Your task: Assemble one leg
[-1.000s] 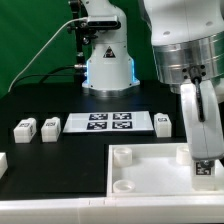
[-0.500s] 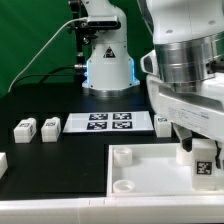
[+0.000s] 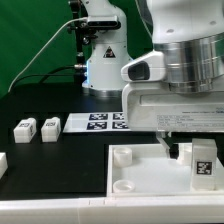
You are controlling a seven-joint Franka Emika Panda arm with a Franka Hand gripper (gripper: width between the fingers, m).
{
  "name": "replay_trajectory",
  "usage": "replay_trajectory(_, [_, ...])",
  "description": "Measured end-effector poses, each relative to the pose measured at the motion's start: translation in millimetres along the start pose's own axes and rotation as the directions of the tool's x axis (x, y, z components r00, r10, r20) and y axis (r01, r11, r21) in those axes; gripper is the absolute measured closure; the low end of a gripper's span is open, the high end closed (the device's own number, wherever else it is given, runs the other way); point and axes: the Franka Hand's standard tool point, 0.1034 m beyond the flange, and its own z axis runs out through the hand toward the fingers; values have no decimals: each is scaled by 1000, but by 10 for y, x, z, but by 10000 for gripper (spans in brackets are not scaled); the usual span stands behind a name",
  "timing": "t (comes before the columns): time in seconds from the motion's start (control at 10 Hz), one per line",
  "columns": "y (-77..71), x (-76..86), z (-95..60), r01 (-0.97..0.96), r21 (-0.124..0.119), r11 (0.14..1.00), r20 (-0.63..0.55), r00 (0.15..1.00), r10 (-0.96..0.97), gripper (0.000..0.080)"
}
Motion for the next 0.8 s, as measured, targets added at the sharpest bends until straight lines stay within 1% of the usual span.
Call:
replay_trajectory(0.1, [-12, 0, 3, 110, -13, 994, 2, 994, -110, 150])
replay_trajectory(0.2, [0, 6, 2, 134, -12, 991, 1, 991, -134, 159])
replay_trajectory(0.3, [0, 6, 3, 68, -11, 998, 1, 998, -68, 159])
replay_trajectory(0.4, [0, 5, 4, 59, -10, 998, 1, 998, -59, 348])
replay_trajectory(0.5, [-5, 3, 5, -55, -9, 998, 0, 998, 55, 348])
replay_trajectory(0.6, [2, 5, 5, -176, -9, 984, -1, 984, 176, 511])
replay_trajectory(0.8, [13, 8, 5, -358, -10, 934, -3, 934, 358, 507])
